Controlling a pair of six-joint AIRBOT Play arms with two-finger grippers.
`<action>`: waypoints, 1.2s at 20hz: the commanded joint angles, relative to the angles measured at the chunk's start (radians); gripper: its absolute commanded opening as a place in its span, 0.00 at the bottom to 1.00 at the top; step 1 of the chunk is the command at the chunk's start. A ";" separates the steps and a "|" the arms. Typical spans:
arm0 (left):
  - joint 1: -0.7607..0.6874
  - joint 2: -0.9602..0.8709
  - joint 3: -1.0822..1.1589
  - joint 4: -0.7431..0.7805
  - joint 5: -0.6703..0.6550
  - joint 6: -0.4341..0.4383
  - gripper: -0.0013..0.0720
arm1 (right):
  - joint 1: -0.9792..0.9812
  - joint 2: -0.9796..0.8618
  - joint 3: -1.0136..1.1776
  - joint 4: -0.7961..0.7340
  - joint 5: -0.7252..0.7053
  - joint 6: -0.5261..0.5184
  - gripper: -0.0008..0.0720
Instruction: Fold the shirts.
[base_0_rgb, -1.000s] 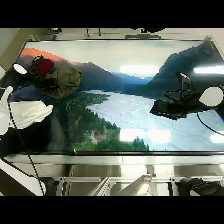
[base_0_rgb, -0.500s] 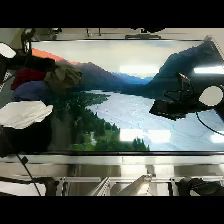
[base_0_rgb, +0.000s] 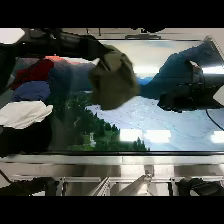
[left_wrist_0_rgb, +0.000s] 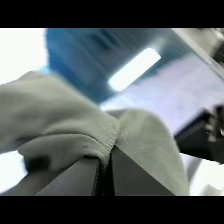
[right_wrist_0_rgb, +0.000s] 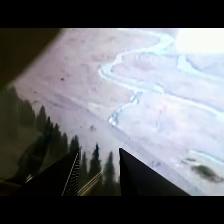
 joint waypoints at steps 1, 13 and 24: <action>-0.100 -0.037 0.000 0.052 -0.027 -0.084 0.06 | -0.001 0.055 0.005 -0.047 0.025 -0.011 0.41; 0.231 -0.099 -0.167 0.065 -0.486 -0.166 0.42 | -0.117 0.038 -0.032 -0.176 0.161 -0.030 0.78; 0.172 0.009 -0.859 -0.214 0.132 0.188 0.43 | -0.521 -0.208 -0.164 0.289 0.053 -0.859 0.82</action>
